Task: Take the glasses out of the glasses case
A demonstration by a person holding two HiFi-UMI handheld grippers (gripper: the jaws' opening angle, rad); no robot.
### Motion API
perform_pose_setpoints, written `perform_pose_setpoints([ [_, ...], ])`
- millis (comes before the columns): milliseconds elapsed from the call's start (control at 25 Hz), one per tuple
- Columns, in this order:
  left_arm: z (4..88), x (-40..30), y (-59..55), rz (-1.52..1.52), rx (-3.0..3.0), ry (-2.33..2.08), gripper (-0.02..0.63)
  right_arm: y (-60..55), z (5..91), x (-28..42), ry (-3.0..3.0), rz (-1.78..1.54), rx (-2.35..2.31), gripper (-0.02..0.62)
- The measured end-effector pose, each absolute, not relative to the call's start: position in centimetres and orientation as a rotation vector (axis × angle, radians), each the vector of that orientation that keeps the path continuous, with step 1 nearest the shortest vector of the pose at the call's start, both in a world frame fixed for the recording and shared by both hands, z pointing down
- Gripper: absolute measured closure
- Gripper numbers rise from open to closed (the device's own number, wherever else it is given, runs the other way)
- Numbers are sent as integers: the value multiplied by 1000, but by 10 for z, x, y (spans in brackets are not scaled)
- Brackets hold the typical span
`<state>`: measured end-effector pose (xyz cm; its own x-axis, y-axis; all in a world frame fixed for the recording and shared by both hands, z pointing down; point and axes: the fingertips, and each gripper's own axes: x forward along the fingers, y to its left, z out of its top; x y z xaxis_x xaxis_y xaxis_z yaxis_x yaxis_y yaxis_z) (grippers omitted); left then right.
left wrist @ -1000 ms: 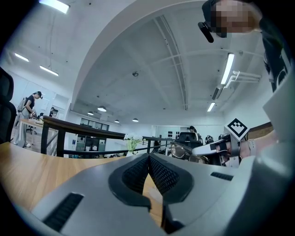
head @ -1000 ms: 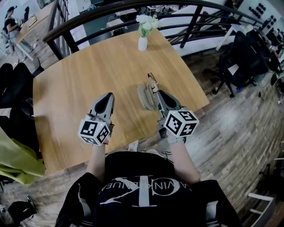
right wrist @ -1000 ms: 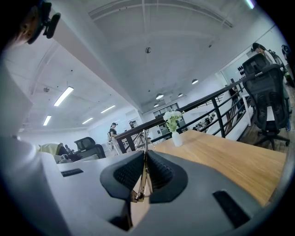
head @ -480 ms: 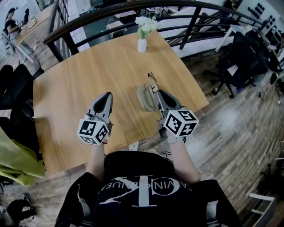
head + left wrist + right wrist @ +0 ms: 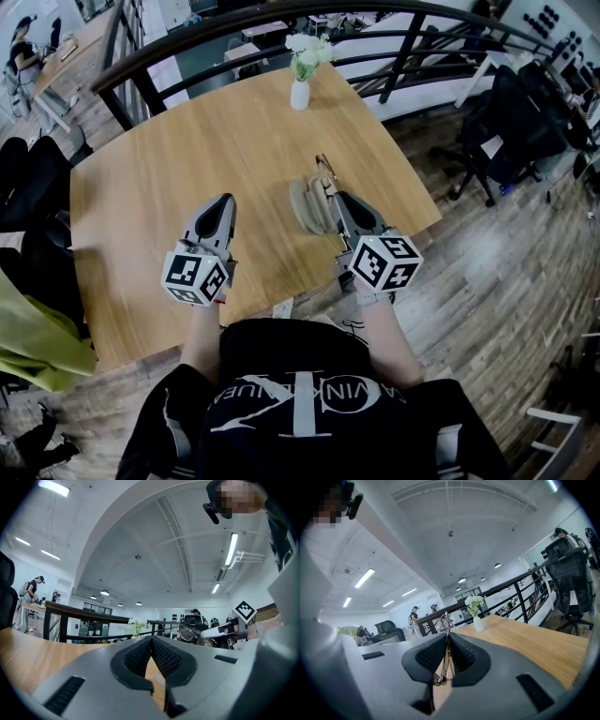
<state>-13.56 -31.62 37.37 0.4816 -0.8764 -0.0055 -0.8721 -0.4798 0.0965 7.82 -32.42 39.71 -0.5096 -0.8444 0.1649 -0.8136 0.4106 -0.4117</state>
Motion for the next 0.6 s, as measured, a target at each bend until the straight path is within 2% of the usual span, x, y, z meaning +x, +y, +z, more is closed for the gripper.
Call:
perform_pose_setpoints([
  [600, 392, -133, -299, -71, 2588, -1566, 591, -301, 401, 100, 2587, -631, -1542, 555],
])
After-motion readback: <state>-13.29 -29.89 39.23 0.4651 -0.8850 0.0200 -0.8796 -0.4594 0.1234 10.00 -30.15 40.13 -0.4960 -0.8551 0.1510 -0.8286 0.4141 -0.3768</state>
